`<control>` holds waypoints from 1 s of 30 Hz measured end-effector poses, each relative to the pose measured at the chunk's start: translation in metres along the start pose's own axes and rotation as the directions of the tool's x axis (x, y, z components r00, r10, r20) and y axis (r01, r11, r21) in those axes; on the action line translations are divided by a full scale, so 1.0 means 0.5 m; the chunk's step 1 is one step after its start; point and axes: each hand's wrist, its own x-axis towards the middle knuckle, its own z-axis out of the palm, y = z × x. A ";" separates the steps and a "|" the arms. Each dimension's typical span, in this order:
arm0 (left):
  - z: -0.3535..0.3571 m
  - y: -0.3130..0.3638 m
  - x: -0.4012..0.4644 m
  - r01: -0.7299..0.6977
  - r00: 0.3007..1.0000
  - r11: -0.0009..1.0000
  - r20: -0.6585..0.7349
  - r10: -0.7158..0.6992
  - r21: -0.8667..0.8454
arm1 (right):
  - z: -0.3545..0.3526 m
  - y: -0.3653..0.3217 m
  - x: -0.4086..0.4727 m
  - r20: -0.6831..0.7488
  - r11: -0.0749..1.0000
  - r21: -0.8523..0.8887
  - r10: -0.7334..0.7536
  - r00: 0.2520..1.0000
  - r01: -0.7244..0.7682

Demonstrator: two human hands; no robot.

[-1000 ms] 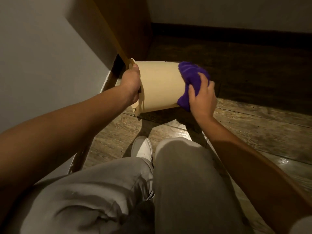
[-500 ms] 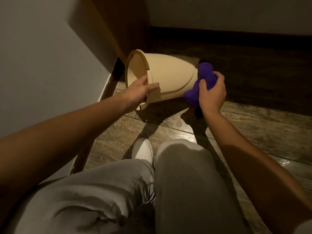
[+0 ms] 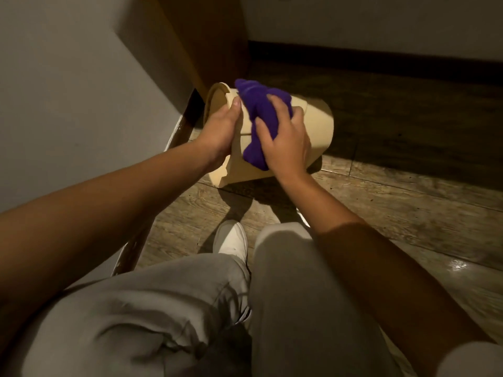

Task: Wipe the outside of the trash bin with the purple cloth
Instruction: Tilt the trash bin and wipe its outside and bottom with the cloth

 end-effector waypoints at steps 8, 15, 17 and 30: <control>-0.033 -0.007 0.019 0.081 0.990 0.997 -0.111 -0.082 -0.019 | -0.045 0.217 -0.014 -0.046 0.912 -0.269 0.310 0.950 -0.310; -0.032 0.011 0.028 0.072 0.992 0.997 -0.106 -0.069 0.029 | -0.098 0.268 -0.035 -0.076 0.850 -0.217 0.476 0.876 -0.481; -0.030 0.014 0.031 0.063 0.992 0.997 -0.108 -0.058 0.050 | -0.110 0.240 -0.020 -0.142 0.881 -0.107 0.445 0.884 -0.460; -0.013 0.014 -0.001 0.012 0.989 0.993 0.144 -0.029 0.118 | -0.082 -0.023 0.041 -0.061 0.962 0.250 0.127 0.990 -0.108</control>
